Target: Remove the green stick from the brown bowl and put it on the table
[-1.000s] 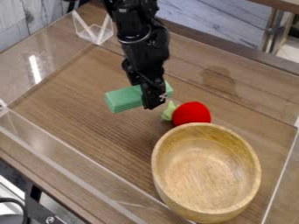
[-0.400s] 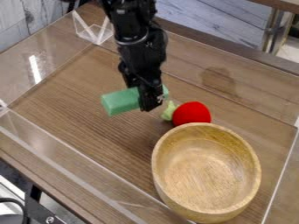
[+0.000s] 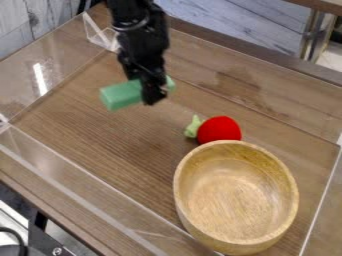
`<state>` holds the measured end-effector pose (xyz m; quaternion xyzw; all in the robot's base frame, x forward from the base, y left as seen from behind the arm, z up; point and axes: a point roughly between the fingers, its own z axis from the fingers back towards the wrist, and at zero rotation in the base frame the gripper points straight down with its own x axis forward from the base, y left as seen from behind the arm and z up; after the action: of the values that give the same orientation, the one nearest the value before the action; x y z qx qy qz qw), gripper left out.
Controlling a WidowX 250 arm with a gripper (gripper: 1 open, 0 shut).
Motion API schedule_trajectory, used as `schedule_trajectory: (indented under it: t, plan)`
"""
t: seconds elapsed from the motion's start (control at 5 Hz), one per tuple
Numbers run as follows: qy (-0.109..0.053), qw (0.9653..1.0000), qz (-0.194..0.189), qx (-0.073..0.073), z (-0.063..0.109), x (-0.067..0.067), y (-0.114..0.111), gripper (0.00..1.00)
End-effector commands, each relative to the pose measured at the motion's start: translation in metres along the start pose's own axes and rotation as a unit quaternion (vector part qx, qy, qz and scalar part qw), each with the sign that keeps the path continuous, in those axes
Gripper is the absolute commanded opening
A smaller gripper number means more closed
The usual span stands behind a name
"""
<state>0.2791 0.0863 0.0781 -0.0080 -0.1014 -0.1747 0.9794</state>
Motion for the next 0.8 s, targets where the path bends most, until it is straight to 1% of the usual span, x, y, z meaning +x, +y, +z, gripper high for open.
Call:
schedule_trajectory:
  t: [0.0,0.4,0.6]
  plan:
    - [-0.022,0.9994,0.006,0.025,0.01,0.011,0.017,0.0]
    - [-0.026,0.9992,0.008,0.03,-0.002,0.021,0.034,0.0]
    - [-0.026,0.9993,-0.003,0.027,-0.015,0.026,0.042,0.0]
